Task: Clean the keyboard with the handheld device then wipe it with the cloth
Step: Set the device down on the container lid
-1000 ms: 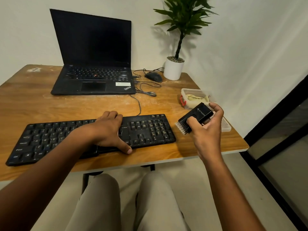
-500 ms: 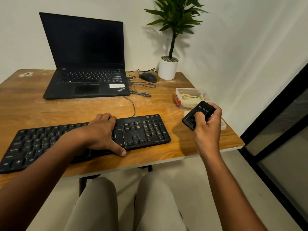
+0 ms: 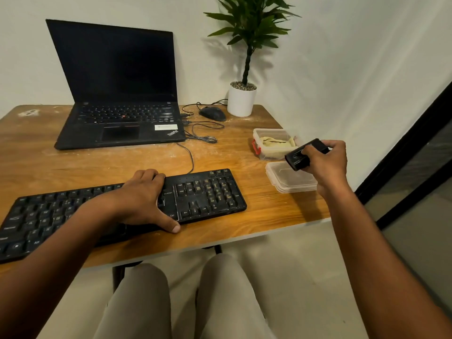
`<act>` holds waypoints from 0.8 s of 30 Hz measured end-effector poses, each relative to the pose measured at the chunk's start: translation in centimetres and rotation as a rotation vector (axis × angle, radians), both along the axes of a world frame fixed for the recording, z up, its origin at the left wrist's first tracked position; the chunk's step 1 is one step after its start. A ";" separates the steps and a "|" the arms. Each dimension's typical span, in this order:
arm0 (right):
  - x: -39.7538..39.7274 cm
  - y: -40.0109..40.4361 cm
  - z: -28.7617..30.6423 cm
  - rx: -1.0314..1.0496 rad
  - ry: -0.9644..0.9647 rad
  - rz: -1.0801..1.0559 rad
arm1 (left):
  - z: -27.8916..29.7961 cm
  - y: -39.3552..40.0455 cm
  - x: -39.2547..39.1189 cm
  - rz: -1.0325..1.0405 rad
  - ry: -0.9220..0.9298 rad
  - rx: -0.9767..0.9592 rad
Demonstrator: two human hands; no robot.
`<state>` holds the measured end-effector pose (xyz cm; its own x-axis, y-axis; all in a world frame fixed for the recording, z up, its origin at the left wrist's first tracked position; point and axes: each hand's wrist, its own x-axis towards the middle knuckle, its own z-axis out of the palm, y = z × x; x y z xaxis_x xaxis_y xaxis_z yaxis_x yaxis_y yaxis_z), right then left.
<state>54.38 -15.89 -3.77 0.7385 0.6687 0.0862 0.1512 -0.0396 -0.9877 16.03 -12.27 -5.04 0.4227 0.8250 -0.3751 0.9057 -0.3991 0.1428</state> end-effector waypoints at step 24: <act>3.2 0.6 -2.6 -0.633 -0.555 0.022 | 0.0 -0.2 0.0 0.017 -0.039 -0.019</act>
<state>57.58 -15.28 -6.33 0.6861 0.7266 0.0368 0.6154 -0.5526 -0.5621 16.07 -12.48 -5.08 0.4235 0.8250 -0.3742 0.9058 -0.3810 0.1851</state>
